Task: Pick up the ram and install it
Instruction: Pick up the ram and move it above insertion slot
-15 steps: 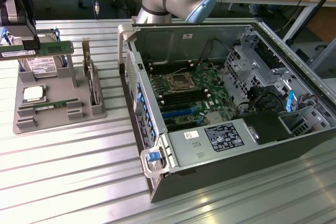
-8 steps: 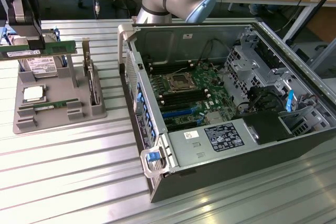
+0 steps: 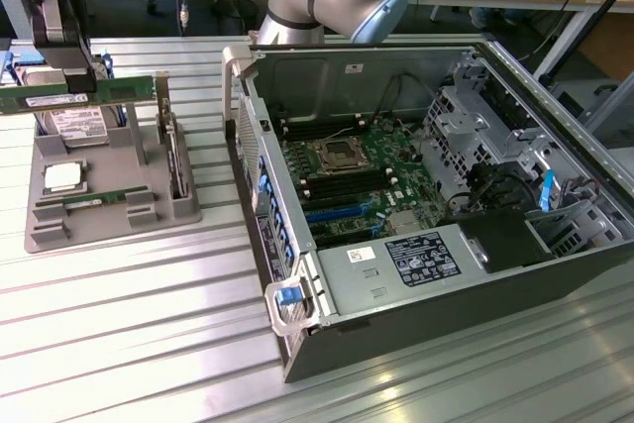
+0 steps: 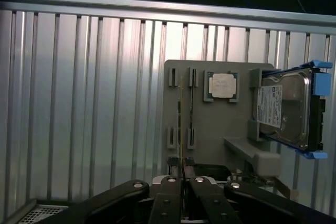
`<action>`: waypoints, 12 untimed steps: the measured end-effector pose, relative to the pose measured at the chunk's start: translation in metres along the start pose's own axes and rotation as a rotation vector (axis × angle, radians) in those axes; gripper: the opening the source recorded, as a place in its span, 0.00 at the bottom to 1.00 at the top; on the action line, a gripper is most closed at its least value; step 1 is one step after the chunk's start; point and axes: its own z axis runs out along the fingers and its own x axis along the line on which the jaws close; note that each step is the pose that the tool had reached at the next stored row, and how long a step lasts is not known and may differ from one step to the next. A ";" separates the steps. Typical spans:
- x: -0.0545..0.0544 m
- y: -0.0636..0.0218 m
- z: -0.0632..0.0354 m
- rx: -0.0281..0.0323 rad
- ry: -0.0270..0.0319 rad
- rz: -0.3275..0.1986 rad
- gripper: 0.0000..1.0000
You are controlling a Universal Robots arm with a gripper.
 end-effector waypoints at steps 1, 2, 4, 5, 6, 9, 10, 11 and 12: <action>0.000 -0.0011 -0.0001 0.0000 0.0000 0.000 0.12; 0.000 -0.0021 -0.0001 -0.0001 0.0000 0.000 0.12; 0.000 -0.0044 -0.0002 -0.0001 0.0001 0.000 0.12; 0.000 -0.0057 -0.0003 -0.0001 0.0001 0.000 0.12; 0.000 -0.0065 -0.0003 -0.0001 0.0000 0.000 0.12; 0.001 -0.0109 -0.0005 0.0000 0.0000 0.000 0.12; 0.001 -0.0125 -0.0006 -0.0001 0.0001 0.000 0.12; 0.001 -0.0136 -0.0007 -0.0001 0.0001 0.000 0.12; 0.001 -0.0143 -0.0007 -0.0001 0.0001 0.000 0.12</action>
